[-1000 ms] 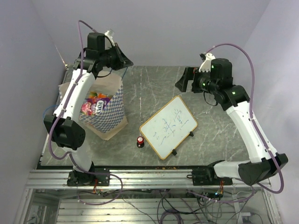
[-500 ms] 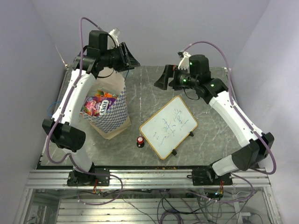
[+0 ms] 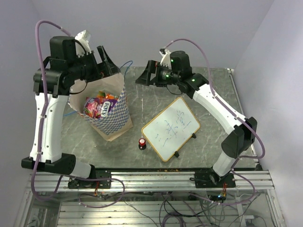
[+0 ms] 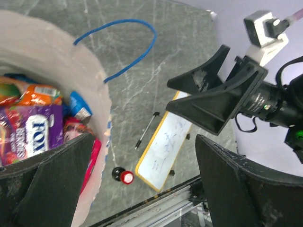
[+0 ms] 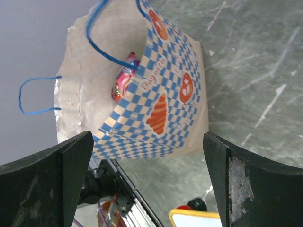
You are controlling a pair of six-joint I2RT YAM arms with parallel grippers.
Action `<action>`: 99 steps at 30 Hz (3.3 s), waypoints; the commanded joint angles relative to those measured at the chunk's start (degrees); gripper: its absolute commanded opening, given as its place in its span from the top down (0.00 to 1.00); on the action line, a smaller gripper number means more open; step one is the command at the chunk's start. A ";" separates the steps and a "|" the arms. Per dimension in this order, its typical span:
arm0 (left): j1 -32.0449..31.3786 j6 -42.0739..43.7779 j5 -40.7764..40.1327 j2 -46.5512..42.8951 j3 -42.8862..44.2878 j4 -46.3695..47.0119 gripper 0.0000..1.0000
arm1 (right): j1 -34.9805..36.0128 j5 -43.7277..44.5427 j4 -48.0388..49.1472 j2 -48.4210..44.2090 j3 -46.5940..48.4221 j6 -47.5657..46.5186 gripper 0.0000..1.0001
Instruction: Take the snacks out of the paper bag
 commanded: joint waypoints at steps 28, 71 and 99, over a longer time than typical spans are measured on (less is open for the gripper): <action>0.48 -13.92 -43.19 -26.93 -16.28 -22.96 0.04 | 7.85 10.98 9.75 23.23 27.13 11.43 0.49; 0.81 -16.13 -41.45 -14.14 -8.47 -20.17 0.02 | -1.68 14.74 0.73 2.98 12.59 -1.30 1.00; 12.88 -37.56 -40.30 -17.21 -27.62 -15.52 0.19 | -1.63 9.25 1.32 2.69 11.22 -2.55 1.00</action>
